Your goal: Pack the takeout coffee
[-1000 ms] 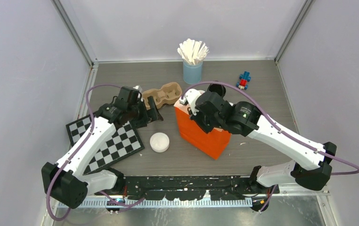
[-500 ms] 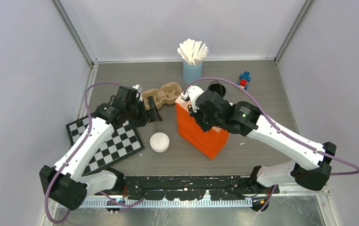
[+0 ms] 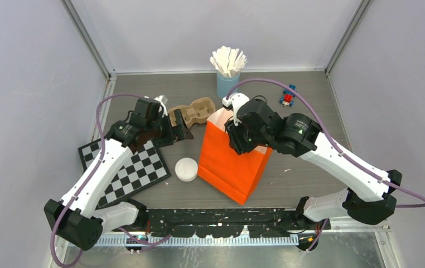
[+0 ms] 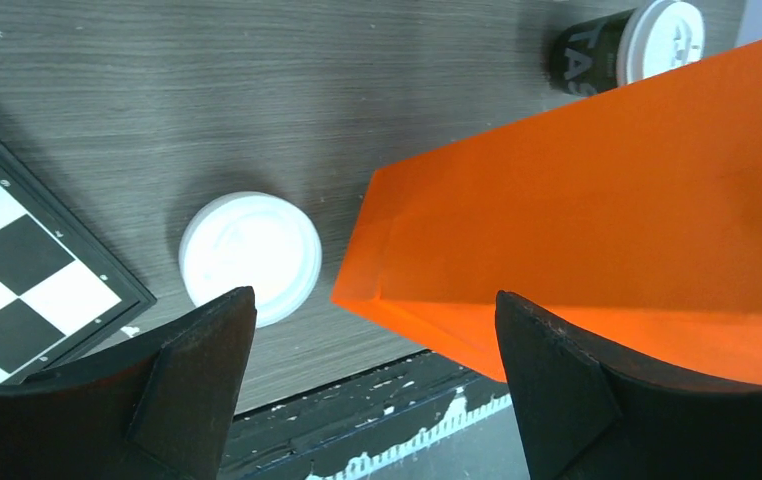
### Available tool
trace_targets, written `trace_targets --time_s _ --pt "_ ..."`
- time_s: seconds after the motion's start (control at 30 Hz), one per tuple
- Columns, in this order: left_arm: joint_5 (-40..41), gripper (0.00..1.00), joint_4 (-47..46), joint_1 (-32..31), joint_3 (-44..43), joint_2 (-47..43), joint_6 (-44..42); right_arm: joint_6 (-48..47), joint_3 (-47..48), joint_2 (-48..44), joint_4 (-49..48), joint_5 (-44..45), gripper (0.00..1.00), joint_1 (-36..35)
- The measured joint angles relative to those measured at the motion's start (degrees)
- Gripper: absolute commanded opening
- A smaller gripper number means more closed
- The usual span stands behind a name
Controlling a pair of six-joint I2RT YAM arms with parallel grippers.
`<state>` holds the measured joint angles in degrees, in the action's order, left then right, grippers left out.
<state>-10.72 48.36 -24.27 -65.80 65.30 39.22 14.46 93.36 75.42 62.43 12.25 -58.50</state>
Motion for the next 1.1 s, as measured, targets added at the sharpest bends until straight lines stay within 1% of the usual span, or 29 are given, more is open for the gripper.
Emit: trace_targets --time_s 0.1,0.2,0.3,0.47,0.63,0.73,0.8,0.9,1.1 --pt "-1.95 0.91 -0.87 0.0 -0.02 -0.83 0.94 1.79 -1.84 -1.01 0.42 -1.11 0.28 -0.26" --pt "-5.11 0.91 -4.37 0.0 1.18 -2.36 2.67 2.19 -4.39 -2.19 0.68 -1.2 0.22 -0.68" --pt "-8.2 0.9 -7.61 0.0 2.29 -2.97 4.74 0.94 -5.11 -2.71 0.57 -0.52 0.19 -0.74" --pt "-11.93 0.9 -11.87 0.0 1.81 -1.31 8.22 -2.8 -4.96 -3.04 0.24 2.27 0.17 -0.76" --pt "-14.27 0.9 -14.58 0.0 -1.9 2.56 10.4 -5.55 -4.15 -3.04 -0.2 5.88 0.17 -0.74" --pt "-14.99 0.9 -16.02 0.0 -4.79 4.66 11.19 -6.4 -4.55 -3.3 -1.57 7.37 0.2 -0.74" --pt "-15.67 0.9 -17.16 -0.02 -6.14 5.77 11.21 -6.71 -7.02 -4.55 -3.89 6.91 0.22 -0.74" --pt "-16.61 0.91 -18.01 -0.02 -7.08 7.39 10.21 -6.56 -10.27 -6.03 -4.22 5.25 0.28 -0.76" --pt "-16.9 0.92 -17.94 -0.24 -7.19 8.72 7.34 -4.09 -12.31 -6.54 -4.46 3.32 0.35 -0.76"
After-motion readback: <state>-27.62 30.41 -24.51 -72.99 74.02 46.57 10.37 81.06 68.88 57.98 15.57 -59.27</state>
